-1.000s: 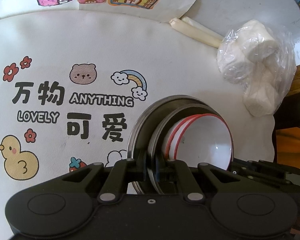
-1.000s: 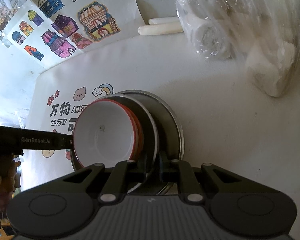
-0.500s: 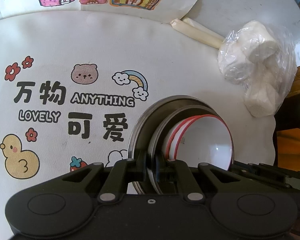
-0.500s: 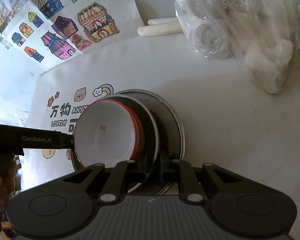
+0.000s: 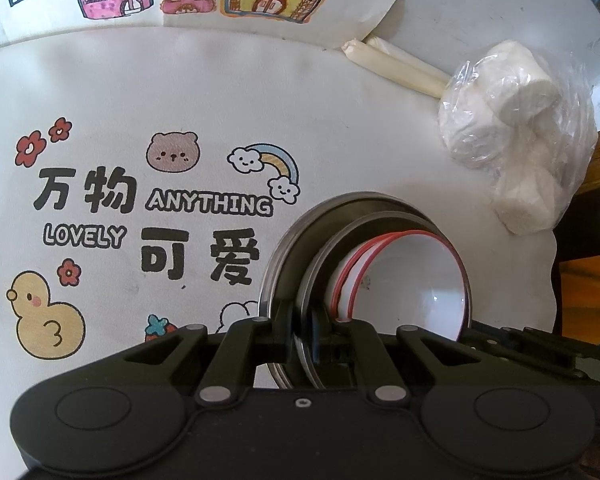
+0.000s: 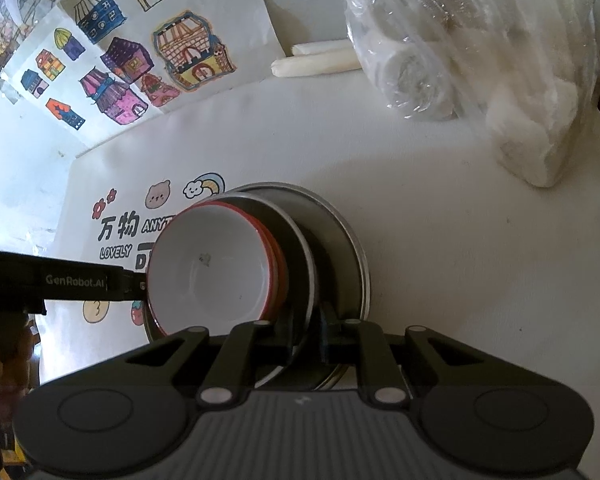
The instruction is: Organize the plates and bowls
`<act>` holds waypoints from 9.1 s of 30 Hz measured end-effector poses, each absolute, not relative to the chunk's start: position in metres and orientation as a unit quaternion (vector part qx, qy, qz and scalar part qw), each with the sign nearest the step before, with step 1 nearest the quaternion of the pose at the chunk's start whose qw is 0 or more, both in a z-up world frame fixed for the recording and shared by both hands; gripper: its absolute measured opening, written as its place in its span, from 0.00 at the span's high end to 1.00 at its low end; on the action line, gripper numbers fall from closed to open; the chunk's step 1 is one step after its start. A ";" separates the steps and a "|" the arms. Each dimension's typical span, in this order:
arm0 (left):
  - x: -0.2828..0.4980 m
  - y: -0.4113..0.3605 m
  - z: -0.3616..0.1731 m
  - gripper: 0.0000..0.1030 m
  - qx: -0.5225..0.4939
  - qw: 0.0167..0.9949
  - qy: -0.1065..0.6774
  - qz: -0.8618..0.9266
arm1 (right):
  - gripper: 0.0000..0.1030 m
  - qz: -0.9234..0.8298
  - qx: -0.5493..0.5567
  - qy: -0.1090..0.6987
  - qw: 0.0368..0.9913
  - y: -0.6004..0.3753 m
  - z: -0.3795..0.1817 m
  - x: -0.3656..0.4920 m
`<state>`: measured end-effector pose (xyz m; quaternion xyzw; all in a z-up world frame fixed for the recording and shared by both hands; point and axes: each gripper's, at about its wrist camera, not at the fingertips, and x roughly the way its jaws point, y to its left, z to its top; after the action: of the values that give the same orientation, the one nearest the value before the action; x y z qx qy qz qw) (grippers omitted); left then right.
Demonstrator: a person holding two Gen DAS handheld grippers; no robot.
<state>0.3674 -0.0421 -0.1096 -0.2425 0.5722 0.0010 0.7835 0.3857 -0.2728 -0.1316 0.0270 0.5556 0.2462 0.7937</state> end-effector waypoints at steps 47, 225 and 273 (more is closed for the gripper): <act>0.356 -0.042 -0.090 0.38 -0.173 0.822 0.539 0.058 | 0.41 0.195 0.034 0.524 0.828 -0.291 -0.119 0.378; -0.004 -0.029 -0.019 0.01 -0.061 0.953 0.297 -0.025 | 0.00 0.144 0.074 0.310 0.937 -0.294 -0.047 0.022; 0.016 -0.024 -0.024 0.01 -0.070 0.946 0.315 -0.023 | 0.00 0.151 0.069 0.333 0.928 -0.290 -0.052 0.049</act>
<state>0.0158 -0.0243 -0.0242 -0.0699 0.3152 -0.0229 0.9462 0.0488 -0.2897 -0.0523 0.0690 0.3329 0.1513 0.9282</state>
